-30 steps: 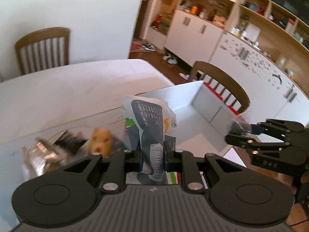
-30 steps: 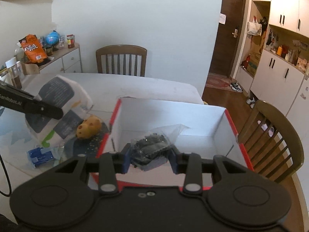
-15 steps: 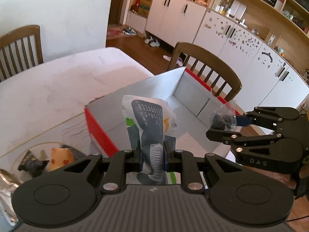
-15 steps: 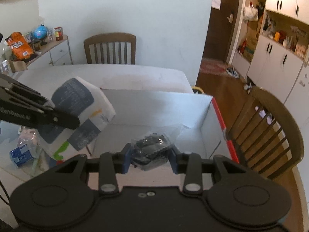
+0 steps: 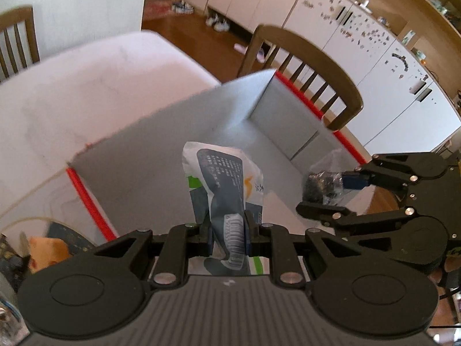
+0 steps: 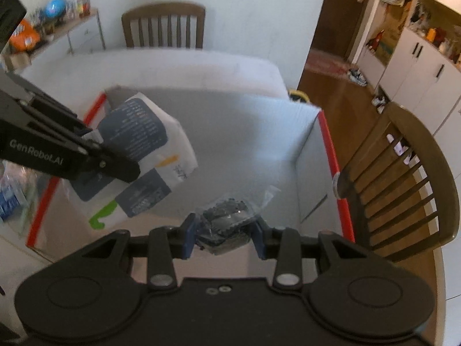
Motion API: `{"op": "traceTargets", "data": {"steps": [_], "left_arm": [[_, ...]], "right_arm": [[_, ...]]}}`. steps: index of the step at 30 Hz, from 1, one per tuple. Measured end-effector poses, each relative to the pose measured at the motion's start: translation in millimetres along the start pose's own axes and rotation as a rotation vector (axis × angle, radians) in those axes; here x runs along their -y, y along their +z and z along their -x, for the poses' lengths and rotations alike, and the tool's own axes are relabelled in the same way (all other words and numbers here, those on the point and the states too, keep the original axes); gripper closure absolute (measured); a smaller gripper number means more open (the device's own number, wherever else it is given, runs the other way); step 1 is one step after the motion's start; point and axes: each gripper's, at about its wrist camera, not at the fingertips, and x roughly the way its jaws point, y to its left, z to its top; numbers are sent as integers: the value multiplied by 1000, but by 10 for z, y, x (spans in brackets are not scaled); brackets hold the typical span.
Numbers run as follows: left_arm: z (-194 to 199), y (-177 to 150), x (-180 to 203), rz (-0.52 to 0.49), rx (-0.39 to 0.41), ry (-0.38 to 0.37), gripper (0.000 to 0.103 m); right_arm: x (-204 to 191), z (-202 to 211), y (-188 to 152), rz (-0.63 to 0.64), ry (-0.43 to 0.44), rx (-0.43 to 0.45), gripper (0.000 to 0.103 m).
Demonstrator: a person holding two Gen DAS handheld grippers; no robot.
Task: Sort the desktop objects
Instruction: 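Carry both held bags over the open red shoebox with both tools, then open right tool to drop the clear bag while left tool releases the white bag into the box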
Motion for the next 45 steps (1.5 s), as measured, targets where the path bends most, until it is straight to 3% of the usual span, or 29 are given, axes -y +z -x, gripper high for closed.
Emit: {"op": "traceTargets", "data": {"steps": [26, 36, 39, 42, 44, 45], "left_arm": [[-679, 4, 29, -54, -216, 57, 85], [-730, 23, 56, -66, -214, 45, 85], [-739, 36, 74, -77, -206, 56, 83], [-732, 44, 97, -92, -203, 66, 77], [-718, 55, 98, -89, -196, 63, 61], [-714, 56, 100, -89, -193, 63, 39]], "right_arm": [[95, -512, 69, 141, 43, -220, 65], [226, -475, 22, 97, 67, -189, 60], [226, -438, -13, 89, 66, -176, 54], [126, -331, -42, 77, 71, -156, 47], [150, -293, -51, 65, 79, -144, 42], [153, -278, -53, 60, 84, -136, 41]]}}
